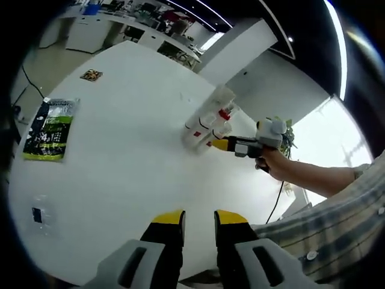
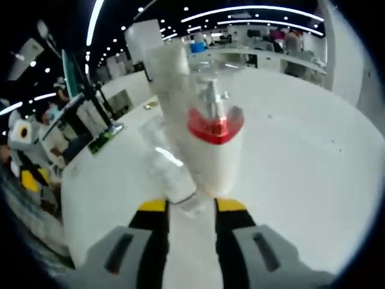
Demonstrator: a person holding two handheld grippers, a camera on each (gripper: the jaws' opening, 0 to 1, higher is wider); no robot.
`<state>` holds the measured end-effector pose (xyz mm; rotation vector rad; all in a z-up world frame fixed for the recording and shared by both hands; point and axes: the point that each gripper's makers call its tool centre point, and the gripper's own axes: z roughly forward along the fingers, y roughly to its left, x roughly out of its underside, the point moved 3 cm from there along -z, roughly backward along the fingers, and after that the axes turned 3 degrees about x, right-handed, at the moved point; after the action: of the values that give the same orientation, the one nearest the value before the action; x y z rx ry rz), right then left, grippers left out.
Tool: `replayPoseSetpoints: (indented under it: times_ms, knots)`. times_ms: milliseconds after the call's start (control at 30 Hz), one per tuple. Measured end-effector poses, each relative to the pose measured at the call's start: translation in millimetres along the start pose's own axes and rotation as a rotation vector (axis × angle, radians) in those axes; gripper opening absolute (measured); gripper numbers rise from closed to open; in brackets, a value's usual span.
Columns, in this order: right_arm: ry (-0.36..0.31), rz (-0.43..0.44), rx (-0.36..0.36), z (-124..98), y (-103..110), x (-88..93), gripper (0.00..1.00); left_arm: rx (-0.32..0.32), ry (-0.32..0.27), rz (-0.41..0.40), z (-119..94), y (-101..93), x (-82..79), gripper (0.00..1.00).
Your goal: Arrange the skincare products in the storage area until every visible bottle or jar stands upright without overlapping.
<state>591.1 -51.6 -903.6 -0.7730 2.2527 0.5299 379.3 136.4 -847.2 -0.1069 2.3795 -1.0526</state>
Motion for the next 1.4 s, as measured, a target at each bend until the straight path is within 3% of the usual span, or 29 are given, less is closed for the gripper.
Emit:
replayPoseSetpoints:
  times_ms: [933,1100,1167,1400]
  knots:
    - [-0.008,0.019,0.059,-3.7,-13.0,-1.9,0.27,-0.027,-0.021,-0.011,-13.9,14.3,5.3,0.19]
    - [-0.033,0.105,0.055,-9.3,-1.9,9.9,0.27,-0.061,-0.037,-0.028,-18.1,29.7,3.7,0.22]
    - [-0.076,0.146,0.032,-14.2,7.1,13.2,0.31,-0.072,-0.044,-0.035,-19.1,36.2,1.5,0.23]
    - [-0.114,0.260,0.021,-31.8,25.0,32.9,0.41,-0.115,-0.049,-0.012,-19.1,55.2,-12.2,0.25]
